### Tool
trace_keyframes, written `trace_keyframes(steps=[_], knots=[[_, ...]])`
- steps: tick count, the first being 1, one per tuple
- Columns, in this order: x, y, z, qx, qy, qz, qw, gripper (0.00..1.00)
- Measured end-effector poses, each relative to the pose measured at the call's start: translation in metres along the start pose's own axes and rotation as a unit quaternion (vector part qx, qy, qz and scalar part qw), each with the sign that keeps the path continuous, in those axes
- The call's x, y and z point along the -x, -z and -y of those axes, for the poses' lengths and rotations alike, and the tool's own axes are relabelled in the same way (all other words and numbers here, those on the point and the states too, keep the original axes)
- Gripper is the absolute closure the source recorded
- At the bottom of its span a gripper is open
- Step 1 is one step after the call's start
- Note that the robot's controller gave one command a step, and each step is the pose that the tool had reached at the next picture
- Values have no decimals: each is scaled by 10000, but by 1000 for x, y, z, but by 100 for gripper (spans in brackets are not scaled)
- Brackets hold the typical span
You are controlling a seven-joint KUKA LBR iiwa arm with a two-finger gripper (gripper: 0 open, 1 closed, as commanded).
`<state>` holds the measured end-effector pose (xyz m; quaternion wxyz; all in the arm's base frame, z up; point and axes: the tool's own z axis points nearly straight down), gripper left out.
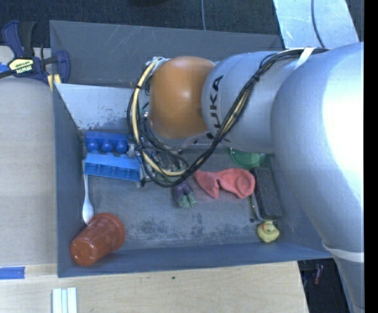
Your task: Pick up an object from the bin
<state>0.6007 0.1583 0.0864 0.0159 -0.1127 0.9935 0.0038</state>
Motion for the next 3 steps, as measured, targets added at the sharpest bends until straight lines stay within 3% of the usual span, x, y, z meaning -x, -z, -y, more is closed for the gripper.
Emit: trace_keyframes(steps=[1,2,3], knots=[[-9,19,-5,-4,352,87,9993,100],[-9,62,0,-3,347,21,9994,100],[1,133,-17,-3,140,27,9999,100]])
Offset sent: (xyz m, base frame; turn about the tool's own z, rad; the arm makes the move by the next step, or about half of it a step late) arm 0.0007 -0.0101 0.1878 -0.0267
